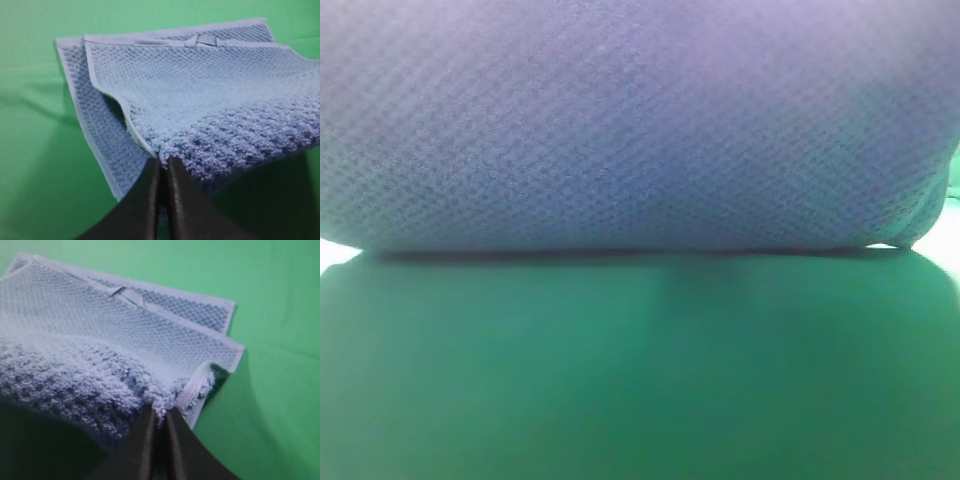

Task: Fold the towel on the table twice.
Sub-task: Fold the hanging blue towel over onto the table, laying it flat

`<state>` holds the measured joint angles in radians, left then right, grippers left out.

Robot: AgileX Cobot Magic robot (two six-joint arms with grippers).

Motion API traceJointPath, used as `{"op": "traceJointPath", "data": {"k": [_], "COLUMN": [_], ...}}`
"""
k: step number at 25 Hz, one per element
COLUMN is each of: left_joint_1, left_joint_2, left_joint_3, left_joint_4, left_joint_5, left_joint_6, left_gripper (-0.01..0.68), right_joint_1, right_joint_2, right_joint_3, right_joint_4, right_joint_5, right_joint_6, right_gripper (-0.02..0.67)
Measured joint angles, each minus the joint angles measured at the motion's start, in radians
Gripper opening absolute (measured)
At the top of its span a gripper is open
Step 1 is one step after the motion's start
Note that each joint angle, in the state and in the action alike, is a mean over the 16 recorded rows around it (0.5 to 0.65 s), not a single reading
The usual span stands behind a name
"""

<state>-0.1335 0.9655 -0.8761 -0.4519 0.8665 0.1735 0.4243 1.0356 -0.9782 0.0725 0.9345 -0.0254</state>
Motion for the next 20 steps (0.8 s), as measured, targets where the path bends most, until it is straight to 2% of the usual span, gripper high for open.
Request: {"op": "traceJointPath", "data": {"k": [10,15,20], "left_joint_1": [0.000,0.000,0.000], "left_joint_2": [-0.170,-0.152,-0.066], "left_joint_3": [0.238,0.294,0.306], "left_joint_4": [-0.071,-0.090,-0.104], "left_joint_5": [0.036,0.005,-0.066], "left_joint_6": [0.000,0.000,0.000], "left_gripper": [0.000,0.000,0.000], "right_joint_1": [0.007,0.007,0.004], "right_joint_2": [-0.167,-0.164,-0.079], "right_joint_3": [0.252,0.323,0.320], "right_joint_4": [0.099,0.127,0.118], "right_joint_5": [0.047,0.015,-0.048], "right_joint_6": [0.018,0.018,0.019], "right_gripper": [0.000,0.000,0.000]}}
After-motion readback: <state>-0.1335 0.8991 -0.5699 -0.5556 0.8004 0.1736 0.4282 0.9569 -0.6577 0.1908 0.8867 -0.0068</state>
